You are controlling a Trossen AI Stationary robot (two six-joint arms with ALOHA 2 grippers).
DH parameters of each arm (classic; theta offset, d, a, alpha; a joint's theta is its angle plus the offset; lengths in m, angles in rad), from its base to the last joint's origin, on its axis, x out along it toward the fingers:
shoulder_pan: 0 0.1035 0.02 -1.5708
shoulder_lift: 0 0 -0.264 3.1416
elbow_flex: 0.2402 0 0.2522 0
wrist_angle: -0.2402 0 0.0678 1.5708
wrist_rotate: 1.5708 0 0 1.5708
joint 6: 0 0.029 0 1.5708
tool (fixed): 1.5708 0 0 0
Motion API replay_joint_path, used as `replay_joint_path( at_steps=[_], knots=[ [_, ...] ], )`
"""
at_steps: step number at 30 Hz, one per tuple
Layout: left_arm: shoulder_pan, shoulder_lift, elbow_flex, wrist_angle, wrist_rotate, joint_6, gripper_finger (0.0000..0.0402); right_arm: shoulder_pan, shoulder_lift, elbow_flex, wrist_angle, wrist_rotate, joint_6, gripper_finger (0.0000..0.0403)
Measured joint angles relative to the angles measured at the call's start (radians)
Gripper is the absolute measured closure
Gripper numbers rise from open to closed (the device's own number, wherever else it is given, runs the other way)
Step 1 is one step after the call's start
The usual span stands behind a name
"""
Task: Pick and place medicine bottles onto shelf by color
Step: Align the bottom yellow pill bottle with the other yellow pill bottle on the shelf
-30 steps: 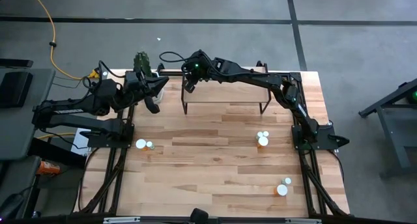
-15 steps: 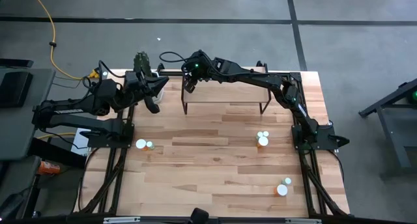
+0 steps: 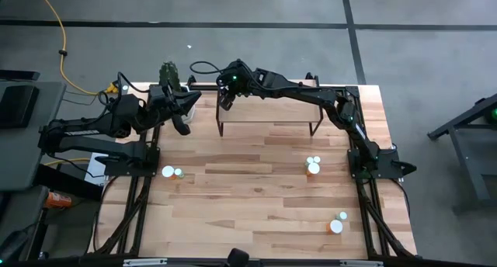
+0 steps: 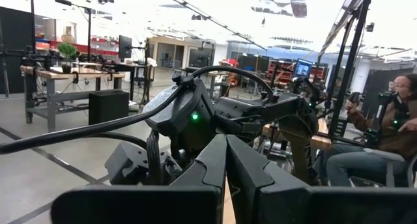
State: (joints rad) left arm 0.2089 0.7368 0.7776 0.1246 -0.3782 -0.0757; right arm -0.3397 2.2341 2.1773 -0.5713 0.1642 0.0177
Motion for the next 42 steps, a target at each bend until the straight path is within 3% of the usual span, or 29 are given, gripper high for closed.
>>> replay_joint_path(
  at_steps=[16,20,23,27,34,39,42],
  knots=[
    [0.0,0.0,0.0,-0.002,-0.005,0.0,0.0401,0.0,-0.082,0.0,0.036,-0.104,-0.068,0.0235],
    [0.0,0.0,0.0,-0.002,-0.019,0.0,0.0401,0.0,-0.122,0.0,-0.013,-0.1,-0.09,0.0235],
    [0.0,0.0,0.0,-0.002,-0.031,0.0,0.0401,0.0,-0.138,0.002,-0.096,-0.039,-0.105,0.024],
    [0.0,0.0,0.0,-0.002,-0.032,-0.001,0.0401,-0.007,-0.126,0.002,-0.212,-0.004,-0.105,0.0275],
    [0.0,0.0,0.0,-0.001,-0.051,0.0,0.0402,-0.012,-0.072,0.001,-0.234,-0.013,-0.089,0.0392],
    [0.0,0.0,0.0,-0.001,-0.062,0.0,0.0402,-0.019,-0.026,0.0,-0.236,-0.025,-0.056,0.0383],
    [0.0,0.0,0.0,-0.001,-0.062,0.0,0.0401,-0.02,-0.027,0.0,-0.226,-0.059,-0.041,0.0397]
  ],
)
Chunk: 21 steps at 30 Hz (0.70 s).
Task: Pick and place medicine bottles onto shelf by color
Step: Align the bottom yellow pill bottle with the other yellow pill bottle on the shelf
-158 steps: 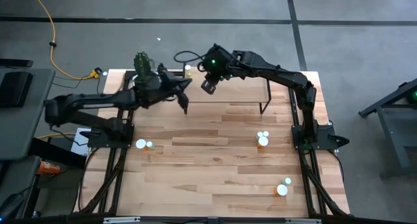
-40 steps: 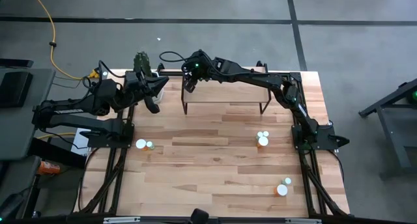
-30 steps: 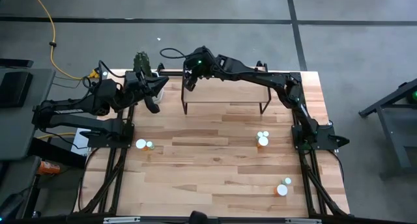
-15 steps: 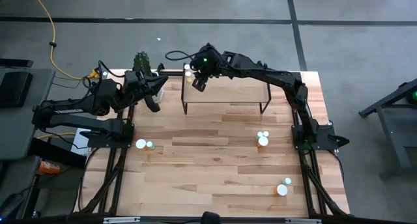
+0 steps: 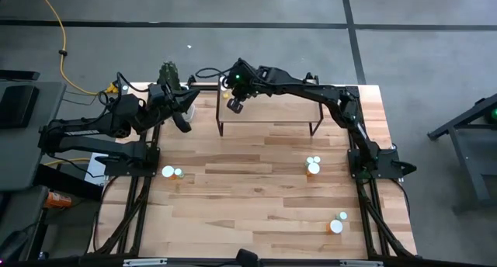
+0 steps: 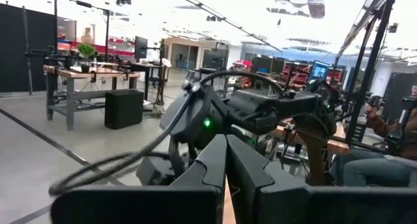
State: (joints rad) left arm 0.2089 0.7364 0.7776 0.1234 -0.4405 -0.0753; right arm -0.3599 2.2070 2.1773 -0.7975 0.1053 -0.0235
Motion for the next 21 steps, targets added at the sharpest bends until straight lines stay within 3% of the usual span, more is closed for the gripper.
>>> replay_joint_path(
  at_steps=[12,21],
  knots=[
    [0.0,0.0,0.0,0.0,-0.001,0.0,0.0401,0.002,0.0,0.0,0.107,-0.04,0.027,0.0402],
    [0.0,0.0,0.0,0.0,-0.001,0.0,0.0401,0.0,-0.001,0.0,0.084,-0.057,0.045,0.0403]
  ],
)
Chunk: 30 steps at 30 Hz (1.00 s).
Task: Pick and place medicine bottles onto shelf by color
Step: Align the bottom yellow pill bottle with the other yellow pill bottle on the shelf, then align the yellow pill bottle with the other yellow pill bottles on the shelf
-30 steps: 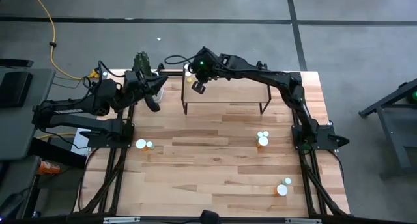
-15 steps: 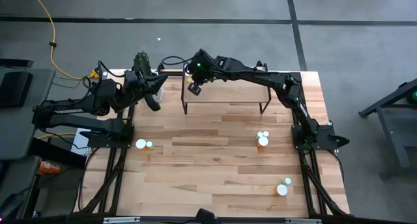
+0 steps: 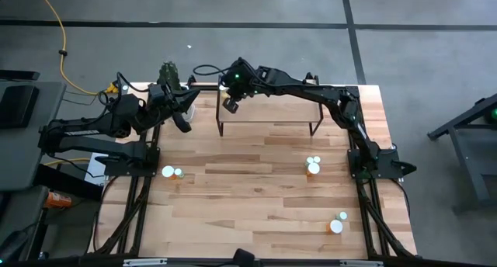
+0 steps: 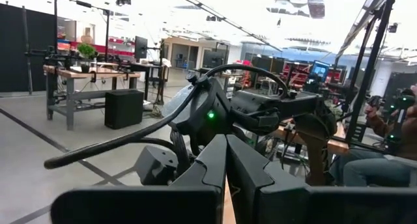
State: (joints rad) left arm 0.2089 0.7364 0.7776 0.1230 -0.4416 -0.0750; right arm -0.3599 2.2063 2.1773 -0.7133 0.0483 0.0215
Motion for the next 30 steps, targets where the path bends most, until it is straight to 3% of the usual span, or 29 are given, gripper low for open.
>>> replay_joint_path(
  at_steps=[6,14,25,27,30],
  knots=[
    [0.0,0.0,0.0,0.0,0.0,0.0,0.0402,0.0,-0.01,0.0,-0.124,0.0,-0.053,0.0403],
    [0.0,0.0,0.0,-0.003,0.001,0.0,0.0402,0.01,-0.114,0.0,-0.4,-0.039,-0.145,0.0403],
    [0.0,0.0,0.0,-0.008,0.019,0.0,0.0401,0.061,-0.302,-0.001,-0.449,-0.088,-0.153,0.0403],
    [0.0,0.0,0.0,-0.008,0.024,0.0,0.0402,0.071,-0.349,-0.051,-0.417,-0.086,-0.148,0.0403],
    [0.0,0.0,0.0,-0.008,0.064,0.0,0.0401,0.08,-0.478,-0.281,-0.287,-0.086,-0.104,0.0403]
  ],
)
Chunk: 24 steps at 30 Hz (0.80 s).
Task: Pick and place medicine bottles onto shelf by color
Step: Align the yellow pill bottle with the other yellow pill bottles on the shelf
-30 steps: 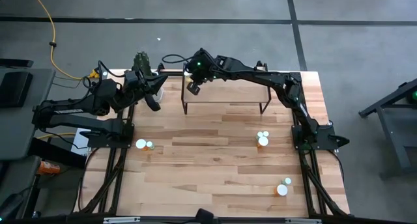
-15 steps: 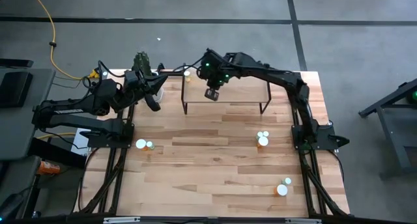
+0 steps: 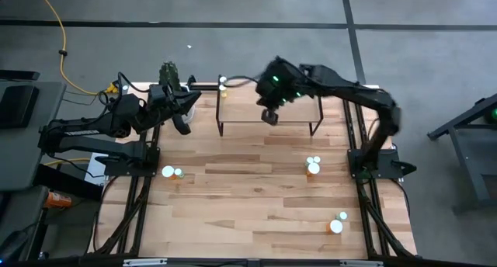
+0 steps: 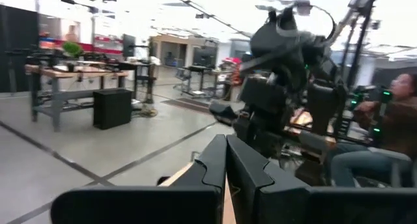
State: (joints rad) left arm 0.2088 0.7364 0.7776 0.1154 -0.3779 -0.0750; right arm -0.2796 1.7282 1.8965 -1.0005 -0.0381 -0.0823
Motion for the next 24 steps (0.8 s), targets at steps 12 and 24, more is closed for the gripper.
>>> replay_joint_path(
  at_steps=[12,24],
  knots=[
    [-0.001,0.0,-0.069,0.038,0.171,-0.013,0.0402,0.085,-0.693,-0.81,0.587,0.005,0.35,0.0403],
    [-0.119,0.005,-0.28,0.389,0.06,-0.083,0.0402,0.113,-0.911,-0.997,0.82,0.008,0.371,0.0403]
  ],
)
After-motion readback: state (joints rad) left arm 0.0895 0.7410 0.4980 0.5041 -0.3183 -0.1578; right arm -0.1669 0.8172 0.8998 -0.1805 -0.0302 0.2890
